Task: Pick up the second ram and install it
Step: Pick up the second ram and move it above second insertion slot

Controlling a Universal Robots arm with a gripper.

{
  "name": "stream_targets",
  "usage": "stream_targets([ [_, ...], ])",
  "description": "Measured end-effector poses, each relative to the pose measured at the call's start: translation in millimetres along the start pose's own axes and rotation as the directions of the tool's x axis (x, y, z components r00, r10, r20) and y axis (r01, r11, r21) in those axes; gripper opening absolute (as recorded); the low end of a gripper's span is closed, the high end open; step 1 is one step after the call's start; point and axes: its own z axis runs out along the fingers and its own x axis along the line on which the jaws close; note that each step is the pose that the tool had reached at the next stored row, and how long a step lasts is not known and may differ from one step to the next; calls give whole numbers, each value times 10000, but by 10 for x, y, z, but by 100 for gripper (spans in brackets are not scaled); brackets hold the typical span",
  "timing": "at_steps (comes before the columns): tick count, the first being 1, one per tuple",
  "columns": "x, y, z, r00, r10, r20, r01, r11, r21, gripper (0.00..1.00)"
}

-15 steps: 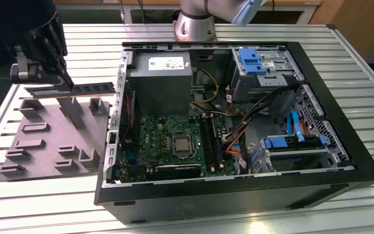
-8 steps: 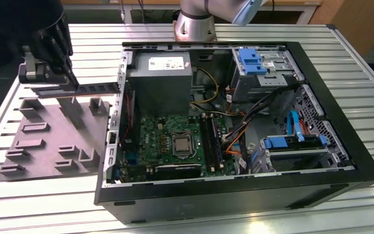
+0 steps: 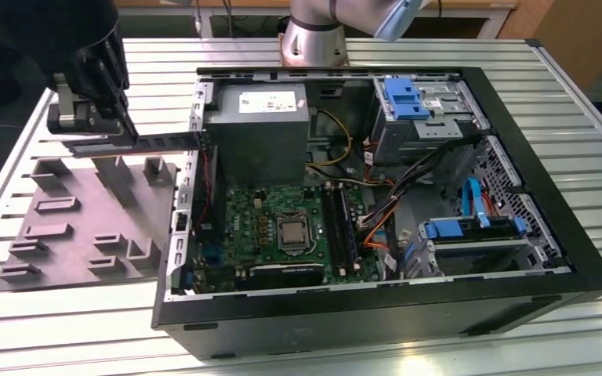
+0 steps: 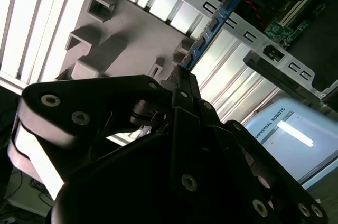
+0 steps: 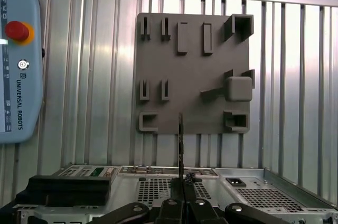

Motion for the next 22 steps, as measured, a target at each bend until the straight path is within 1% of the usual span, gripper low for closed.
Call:
stream_targets([
  [22, 6, -269, -9, 10000, 1, -1, -1, 10000, 0, 11],
])
